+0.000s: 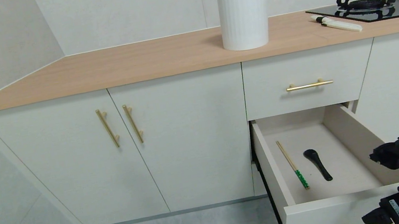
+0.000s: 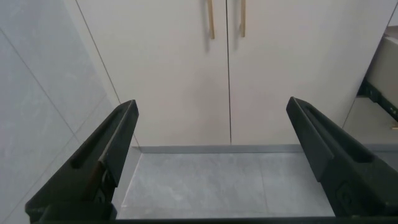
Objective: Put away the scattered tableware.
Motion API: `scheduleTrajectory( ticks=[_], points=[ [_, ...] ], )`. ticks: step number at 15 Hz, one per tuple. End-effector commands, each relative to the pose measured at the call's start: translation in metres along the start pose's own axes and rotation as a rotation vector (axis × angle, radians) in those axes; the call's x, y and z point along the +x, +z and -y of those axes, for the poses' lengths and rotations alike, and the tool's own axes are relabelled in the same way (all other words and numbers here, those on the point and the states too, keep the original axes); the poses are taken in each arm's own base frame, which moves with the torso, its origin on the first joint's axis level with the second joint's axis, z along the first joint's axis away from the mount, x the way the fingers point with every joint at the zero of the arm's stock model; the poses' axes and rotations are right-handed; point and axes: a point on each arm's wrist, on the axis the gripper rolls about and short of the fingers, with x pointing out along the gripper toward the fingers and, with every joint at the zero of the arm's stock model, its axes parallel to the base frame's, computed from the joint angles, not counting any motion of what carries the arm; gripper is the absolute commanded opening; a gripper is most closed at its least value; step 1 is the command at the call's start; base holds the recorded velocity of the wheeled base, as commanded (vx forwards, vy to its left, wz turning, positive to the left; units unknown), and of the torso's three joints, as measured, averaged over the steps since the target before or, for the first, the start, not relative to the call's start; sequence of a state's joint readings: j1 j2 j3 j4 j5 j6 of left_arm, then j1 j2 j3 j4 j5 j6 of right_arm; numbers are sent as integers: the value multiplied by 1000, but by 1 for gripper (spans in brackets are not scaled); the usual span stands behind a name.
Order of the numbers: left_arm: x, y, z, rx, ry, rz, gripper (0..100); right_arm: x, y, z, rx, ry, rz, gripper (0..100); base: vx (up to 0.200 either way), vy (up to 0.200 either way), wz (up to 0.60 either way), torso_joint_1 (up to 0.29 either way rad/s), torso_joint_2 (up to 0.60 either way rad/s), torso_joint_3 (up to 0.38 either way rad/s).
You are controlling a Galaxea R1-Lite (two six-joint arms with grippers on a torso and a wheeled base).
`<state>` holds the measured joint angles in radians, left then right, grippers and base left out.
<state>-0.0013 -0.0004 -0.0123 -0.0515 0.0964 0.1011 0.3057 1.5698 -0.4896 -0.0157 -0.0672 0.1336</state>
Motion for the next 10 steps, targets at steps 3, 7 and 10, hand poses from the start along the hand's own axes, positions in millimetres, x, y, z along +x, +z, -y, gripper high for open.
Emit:
scheduleTrajectory(
  ticks=[3,7,10],
  points=[
    [0,0,0,0,0,0,100,17,8,-2,2,-14,19,100,0,0,0,0,0,0],
    [0,0,0,0,0,0,100,38,23,-4,9,-61,94,100,0,0,0,0,0,0],
    [0,0,0,0,0,0,100,55,45,-2,33,-71,171,100,0,0,0,0,0,0]
  ],
)
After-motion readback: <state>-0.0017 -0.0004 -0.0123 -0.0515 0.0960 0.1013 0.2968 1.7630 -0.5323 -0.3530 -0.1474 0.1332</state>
